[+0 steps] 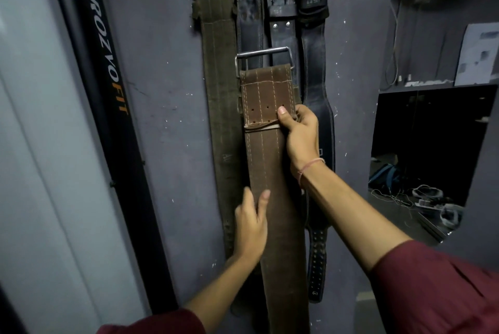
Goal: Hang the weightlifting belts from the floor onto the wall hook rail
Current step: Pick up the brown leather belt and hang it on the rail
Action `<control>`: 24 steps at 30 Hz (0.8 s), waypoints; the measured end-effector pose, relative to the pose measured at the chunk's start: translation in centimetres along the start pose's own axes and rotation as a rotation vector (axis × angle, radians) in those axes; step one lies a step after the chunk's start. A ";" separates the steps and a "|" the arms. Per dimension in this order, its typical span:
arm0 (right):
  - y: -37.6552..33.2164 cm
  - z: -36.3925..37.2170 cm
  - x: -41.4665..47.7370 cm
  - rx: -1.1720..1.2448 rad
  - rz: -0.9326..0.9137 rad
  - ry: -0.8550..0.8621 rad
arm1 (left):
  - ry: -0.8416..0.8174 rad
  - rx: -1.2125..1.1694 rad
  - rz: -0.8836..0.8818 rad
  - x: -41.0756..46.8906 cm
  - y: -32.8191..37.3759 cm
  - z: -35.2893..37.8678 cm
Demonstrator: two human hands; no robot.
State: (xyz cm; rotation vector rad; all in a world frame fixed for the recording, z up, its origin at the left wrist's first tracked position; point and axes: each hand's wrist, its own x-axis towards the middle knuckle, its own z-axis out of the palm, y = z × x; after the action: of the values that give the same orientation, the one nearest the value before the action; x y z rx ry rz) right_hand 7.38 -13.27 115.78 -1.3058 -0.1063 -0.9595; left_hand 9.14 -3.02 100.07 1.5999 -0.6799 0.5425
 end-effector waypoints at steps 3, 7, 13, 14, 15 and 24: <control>0.3 -0.5 0.2 -0.040 0.006 0.008 | -0.034 -0.022 -0.065 -1.3 -1.2 0.5; 0.5 -1.3 0.1 -0.040 0.003 -0.004 | 0.076 -0.100 -0.125 1.2 2.8 0.4; 2.1 -2.2 -2.2 -0.054 0.017 -0.118 | 0.043 -0.229 -0.253 11.8 10.2 -1.9; 2.3 -2.3 -2.5 -0.048 0.020 -0.130 | 0.023 -0.200 -0.237 12.6 10.4 -2.1; 2.3 -2.3 -2.7 -0.041 0.024 -0.141 | 0.033 -0.186 -0.213 13.1 10.3 -2.2; 2.0 -2.4 -1.9 -0.362 0.048 -0.162 | 0.259 -0.191 0.015 11.6 10.2 -0.8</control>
State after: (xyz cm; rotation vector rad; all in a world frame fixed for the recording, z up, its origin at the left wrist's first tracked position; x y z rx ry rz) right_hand 6.43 -14.41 112.36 -1.7119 -0.0254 -0.8560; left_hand 10.38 -4.40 115.40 1.3197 -0.5320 0.6627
